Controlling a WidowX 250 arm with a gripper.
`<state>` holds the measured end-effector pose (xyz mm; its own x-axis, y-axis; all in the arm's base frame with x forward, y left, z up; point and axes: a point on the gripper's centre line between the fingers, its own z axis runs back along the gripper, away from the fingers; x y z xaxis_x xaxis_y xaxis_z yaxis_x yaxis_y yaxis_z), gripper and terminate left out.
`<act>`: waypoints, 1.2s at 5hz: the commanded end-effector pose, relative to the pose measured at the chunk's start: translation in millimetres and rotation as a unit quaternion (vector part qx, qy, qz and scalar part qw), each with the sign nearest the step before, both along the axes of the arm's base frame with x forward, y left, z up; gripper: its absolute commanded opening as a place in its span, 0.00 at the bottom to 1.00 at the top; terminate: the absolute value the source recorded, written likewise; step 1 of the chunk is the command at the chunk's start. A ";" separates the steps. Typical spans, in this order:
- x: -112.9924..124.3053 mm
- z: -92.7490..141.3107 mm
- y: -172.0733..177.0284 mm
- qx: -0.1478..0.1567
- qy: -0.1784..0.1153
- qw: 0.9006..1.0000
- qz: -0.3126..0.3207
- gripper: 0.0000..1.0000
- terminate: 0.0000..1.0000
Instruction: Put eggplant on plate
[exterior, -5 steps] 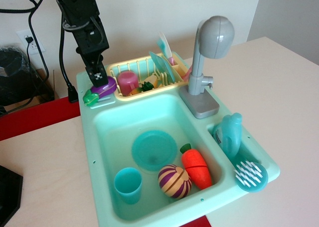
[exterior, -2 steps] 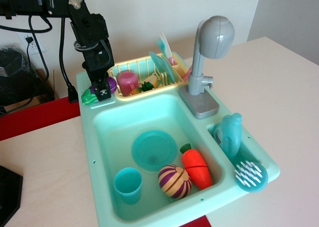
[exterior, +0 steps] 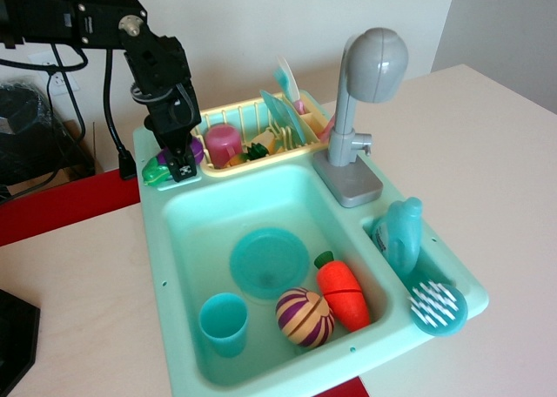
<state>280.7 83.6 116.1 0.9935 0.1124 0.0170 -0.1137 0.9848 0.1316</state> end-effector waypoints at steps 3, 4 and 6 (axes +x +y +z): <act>9.9 29.0 -24.7 -0.005 -0.084 0.995 -0.045 0.00 0.00; 33.6 40.1 -50.0 -0.029 -0.107 0.991 -0.076 0.00 0.00; 66.5 21.9 -97.9 -0.062 -0.087 0.986 -0.126 0.00 0.00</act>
<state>343.8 -24.7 114.2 0.9833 -0.1373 0.1190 0.1395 0.9902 -0.0104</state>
